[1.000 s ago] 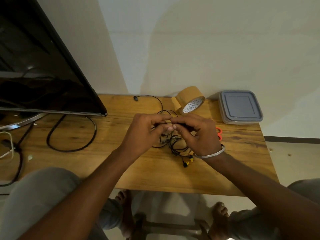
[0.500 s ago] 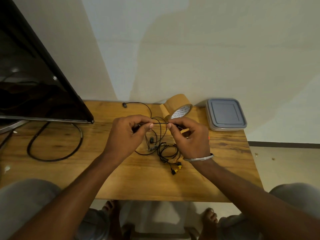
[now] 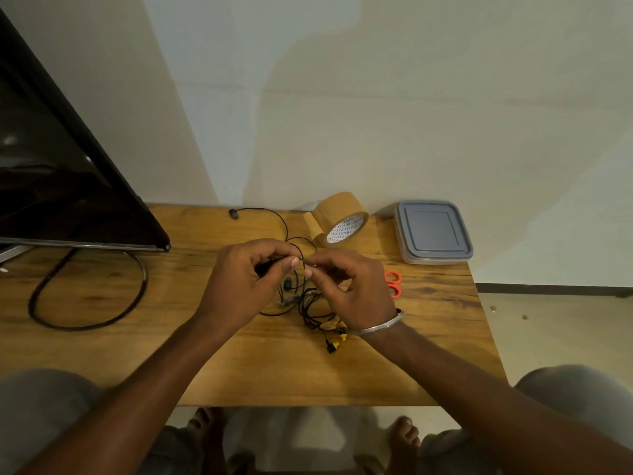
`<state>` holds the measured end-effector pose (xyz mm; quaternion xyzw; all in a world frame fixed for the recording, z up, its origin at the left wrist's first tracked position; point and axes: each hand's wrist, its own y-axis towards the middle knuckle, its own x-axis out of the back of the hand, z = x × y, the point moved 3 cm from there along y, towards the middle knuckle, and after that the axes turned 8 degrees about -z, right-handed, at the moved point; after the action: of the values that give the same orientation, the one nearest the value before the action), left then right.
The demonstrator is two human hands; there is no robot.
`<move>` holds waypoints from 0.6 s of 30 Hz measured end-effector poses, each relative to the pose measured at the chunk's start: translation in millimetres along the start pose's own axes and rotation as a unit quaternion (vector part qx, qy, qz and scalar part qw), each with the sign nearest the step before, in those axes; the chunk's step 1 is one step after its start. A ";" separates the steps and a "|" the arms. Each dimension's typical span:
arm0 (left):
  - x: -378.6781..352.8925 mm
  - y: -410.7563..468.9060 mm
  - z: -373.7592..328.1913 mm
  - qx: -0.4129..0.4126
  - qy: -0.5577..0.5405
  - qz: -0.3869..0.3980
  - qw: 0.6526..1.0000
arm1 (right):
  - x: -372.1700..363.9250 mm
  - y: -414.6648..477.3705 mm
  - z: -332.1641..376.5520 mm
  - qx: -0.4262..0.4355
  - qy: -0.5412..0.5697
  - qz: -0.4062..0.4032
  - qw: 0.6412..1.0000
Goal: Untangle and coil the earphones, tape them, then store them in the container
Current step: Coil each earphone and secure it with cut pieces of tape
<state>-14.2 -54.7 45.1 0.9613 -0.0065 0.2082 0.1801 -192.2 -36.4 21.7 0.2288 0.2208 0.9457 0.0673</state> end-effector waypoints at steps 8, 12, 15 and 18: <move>9.9 5.5 5.7 -0.008 0.027 -0.044 0.999 | 7.2 1.4 -1.5 0.008 -0.053 -0.098 0.994; 6.8 3.7 5.9 0.001 0.022 -0.036 0.999 | 4.5 0.6 -2.5 -0.033 -0.019 -0.064 0.997; 1.9 1.4 4.1 -0.013 0.020 -0.010 1.000 | 0.3 -0.6 1.1 -0.014 -0.005 -0.008 1.000; -0.2 0.5 0.6 -0.039 0.025 0.016 0.999 | -1.3 -0.7 5.0 0.047 -0.020 -0.015 0.999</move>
<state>-14.2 -55.5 44.7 0.9480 -0.0252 0.2343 0.2139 -188.8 -34.2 24.8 0.2472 0.2664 0.9286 0.0747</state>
